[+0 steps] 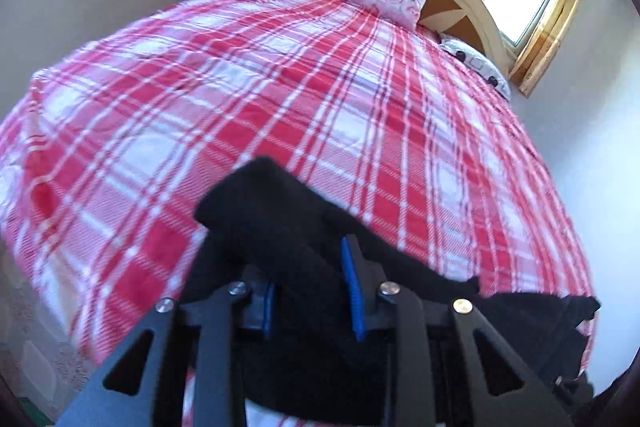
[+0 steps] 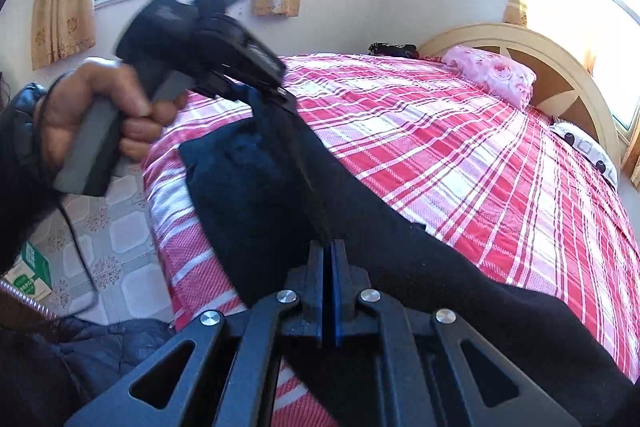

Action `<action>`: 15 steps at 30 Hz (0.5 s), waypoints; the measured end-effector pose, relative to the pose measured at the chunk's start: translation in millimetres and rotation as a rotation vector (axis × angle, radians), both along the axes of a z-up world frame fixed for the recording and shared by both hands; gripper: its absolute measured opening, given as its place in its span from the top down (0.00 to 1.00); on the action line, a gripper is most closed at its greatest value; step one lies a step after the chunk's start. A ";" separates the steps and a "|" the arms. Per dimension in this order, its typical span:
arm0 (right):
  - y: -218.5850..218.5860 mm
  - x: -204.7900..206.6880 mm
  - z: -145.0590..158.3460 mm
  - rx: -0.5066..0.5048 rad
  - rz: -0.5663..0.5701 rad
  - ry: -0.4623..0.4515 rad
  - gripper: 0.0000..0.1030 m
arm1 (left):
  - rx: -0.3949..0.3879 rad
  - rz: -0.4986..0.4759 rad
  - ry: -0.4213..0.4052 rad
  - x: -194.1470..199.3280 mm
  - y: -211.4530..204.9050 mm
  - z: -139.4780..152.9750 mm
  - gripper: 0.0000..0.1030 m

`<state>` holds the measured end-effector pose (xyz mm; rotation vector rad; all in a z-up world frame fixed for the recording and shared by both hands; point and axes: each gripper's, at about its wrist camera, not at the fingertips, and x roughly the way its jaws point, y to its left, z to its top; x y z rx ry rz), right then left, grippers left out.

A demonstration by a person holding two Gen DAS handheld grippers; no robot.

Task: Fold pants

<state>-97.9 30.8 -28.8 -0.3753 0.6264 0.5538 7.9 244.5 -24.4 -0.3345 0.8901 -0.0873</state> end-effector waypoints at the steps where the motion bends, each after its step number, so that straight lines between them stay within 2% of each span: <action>1: -0.7 -2.5 -3.1 -0.006 0.001 0.006 0.97 | 0.018 0.006 0.008 -9.9 3.1 -3.3 0.68; 5: -2.5 -7.6 -18.4 0.005 0.010 0.066 0.97 | 0.057 0.017 0.051 -34.1 9.8 -24.4 0.68; 8: -0.2 -16.0 -31.5 0.006 0.028 0.111 0.96 | 0.119 0.035 0.103 -41.1 11.8 -47.5 0.58; 9: 0.9 -16.7 -37.8 0.002 0.026 0.125 0.96 | 0.124 0.034 0.086 -43.6 12.3 -49.3 0.58; 10: 1.7 -15.4 -47.0 -0.001 0.014 0.149 0.96 | 0.141 0.026 0.053 -46.0 10.8 -48.4 0.55; 12: 1.7 -15.5 -57.5 0.018 -0.010 0.175 0.93 | 0.186 0.019 0.055 -45.8 8.2 -45.8 0.48; 13: -0.6 -14.8 -55.8 0.044 -0.017 0.173 0.91 | 0.211 0.025 0.062 -45.4 8.9 -42.3 0.44; 14: -2.9 -12.3 -54.7 0.067 -0.028 0.193 0.89 | 0.237 0.048 0.058 -46.5 12.8 -36.2 0.35; 15: -7.1 -6.7 -53.1 0.106 -0.036 0.237 0.88 | 0.254 0.070 0.043 -47.9 17.9 -32.0 0.32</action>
